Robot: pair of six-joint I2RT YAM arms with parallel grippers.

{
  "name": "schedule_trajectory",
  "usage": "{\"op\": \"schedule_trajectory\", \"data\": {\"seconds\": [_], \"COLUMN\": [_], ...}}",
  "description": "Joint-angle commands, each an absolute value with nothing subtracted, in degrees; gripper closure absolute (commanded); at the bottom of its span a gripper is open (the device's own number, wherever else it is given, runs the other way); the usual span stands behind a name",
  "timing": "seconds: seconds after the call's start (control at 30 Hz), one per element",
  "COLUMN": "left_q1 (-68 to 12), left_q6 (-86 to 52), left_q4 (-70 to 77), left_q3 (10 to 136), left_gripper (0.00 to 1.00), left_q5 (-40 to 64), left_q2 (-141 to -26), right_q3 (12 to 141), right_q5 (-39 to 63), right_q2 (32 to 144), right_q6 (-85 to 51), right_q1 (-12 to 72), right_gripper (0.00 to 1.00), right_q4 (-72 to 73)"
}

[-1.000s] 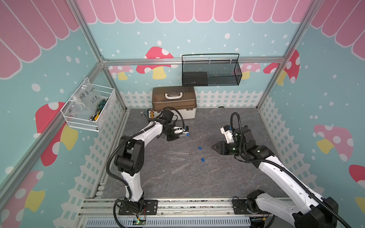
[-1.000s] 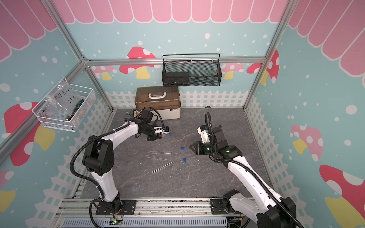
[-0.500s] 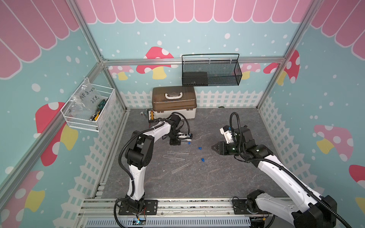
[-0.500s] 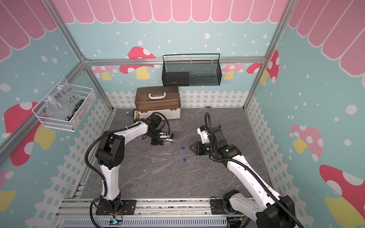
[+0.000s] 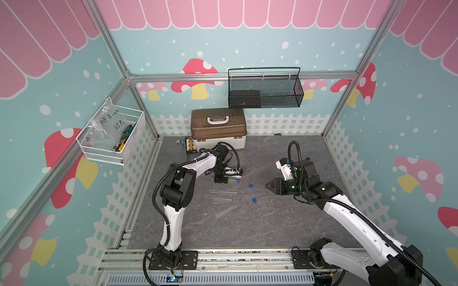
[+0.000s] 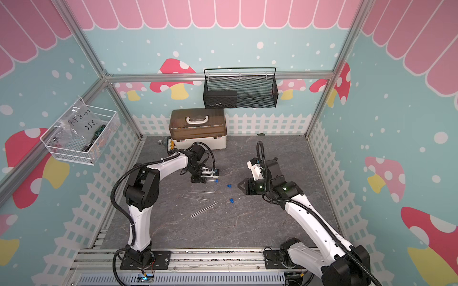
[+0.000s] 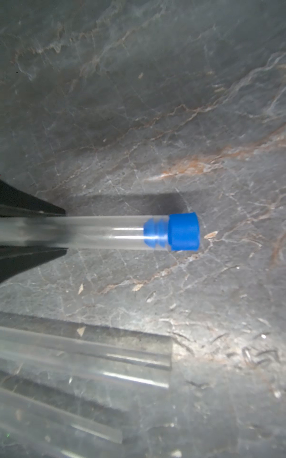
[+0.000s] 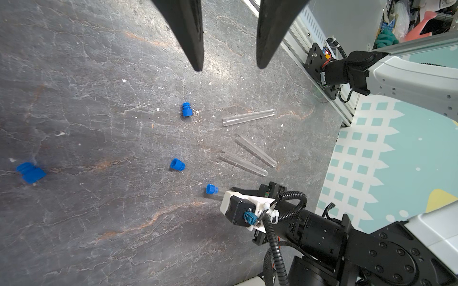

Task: Insert stoppers into test tubes
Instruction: Place the test tube at the center of the board.

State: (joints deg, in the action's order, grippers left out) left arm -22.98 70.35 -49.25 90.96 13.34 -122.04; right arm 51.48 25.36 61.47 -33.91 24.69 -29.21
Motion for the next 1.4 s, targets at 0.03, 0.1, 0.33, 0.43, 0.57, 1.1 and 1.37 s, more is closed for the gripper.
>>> {"op": "schedule_trajectory", "data": {"seconds": [0.03, 0.1, 0.33, 0.43, 0.57, 1.1, 1.37], "left_q1": [-23.22, -23.20, -23.20, -23.27, -23.19, -23.25, -22.40], "left_q6": [72.86, 72.76, 72.69, 72.30, 71.92, 70.52, 59.86], "left_q4": [-49.85, -49.68, -49.44, -49.21, -48.53, -44.75, -31.65], "left_q3": [92.29, 92.29, 92.34, 92.21, 92.15, 92.34, 82.16], "left_gripper": [0.91, 0.91, 0.88, 0.84, 0.80, 0.70, 0.69], "left_q5": [13.18, 13.10, 12.91, 12.92, 13.00, 17.26, 26.48], "left_q2": [-123.77, -124.01, -124.32, -124.36, -124.08, -119.40, -102.61], "right_q3": [50.89, 50.89, 50.89, 51.11, 51.42, 50.98, 50.54], "right_q5": [25.94, 26.00, 26.08, 25.96, 25.93, 26.12, 25.84], "right_q2": [60.87, 60.91, 60.75, 60.80, 60.73, 59.42, 58.97], "right_q6": [-33.05, -32.96, -32.87, -32.78, -32.70, -33.05, -32.62], "right_q1": [24.26, 24.24, 24.17, 24.08, 23.99, 23.95, 23.91], "right_gripper": [0.65, 0.65, 0.65, 0.65, 0.65, 0.65, 0.65], "right_q4": [-30.64, -30.76, -30.94, -31.11, -31.37, -31.82, -31.73]}}
